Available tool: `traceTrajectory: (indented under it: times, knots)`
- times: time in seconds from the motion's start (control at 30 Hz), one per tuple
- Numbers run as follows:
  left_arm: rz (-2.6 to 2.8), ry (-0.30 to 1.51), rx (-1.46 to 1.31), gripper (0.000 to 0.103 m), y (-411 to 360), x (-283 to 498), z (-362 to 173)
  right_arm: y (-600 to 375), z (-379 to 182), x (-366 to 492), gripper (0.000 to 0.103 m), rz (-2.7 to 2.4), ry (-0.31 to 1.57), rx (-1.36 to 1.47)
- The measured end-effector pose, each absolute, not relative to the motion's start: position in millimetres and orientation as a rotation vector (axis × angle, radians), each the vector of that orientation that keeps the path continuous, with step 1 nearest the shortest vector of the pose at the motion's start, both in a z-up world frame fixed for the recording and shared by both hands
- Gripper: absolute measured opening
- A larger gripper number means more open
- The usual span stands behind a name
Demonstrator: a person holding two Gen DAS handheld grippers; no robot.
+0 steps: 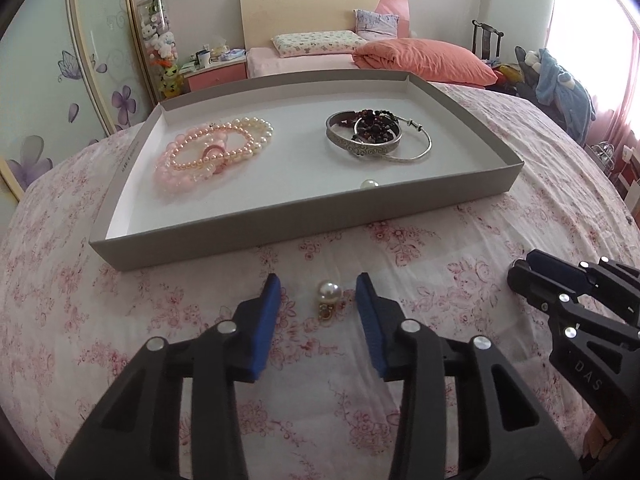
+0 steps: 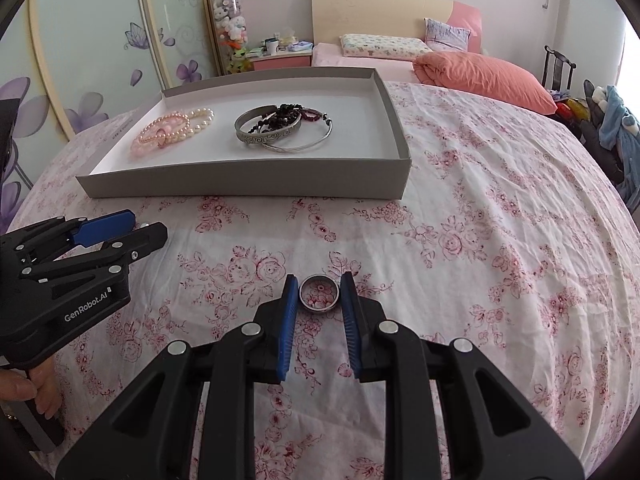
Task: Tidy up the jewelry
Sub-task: 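Grasp the second pearl earring with the left tool while the right tool holds the ring, then carry the pearl earring and silver ring over the grey tray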
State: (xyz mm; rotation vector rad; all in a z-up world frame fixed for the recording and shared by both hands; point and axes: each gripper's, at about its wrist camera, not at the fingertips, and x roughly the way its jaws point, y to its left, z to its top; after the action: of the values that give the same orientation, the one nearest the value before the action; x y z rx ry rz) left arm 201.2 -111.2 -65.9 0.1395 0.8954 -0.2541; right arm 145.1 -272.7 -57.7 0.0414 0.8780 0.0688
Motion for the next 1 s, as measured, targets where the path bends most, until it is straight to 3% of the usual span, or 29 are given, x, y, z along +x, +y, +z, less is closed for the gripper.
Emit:
traceTrajectory:
  times: [0.13, 0.23, 0.27, 1.0]
  knots:
    - [-0.252, 0.891, 0.146, 0.031, -112, 199, -65, -273, -58, 145, 0.023, 0.069, 0.878, 0.041]
    - [-0.243, 0.889, 0.148, 0.015, -110, 199, -65, -273, -58, 145, 0.023, 0.069, 0.878, 0.042]
    - [-0.237, 0.889, 0.145, 0.014, -109, 199, -65, -273, -58, 145, 0.023, 0.069, 0.878, 0.042]
    - [-0.125, 0.896, 0.059, 0.016, -28, 168, -62, -255, -56, 141, 0.023, 0.106, 0.878, 0.022]
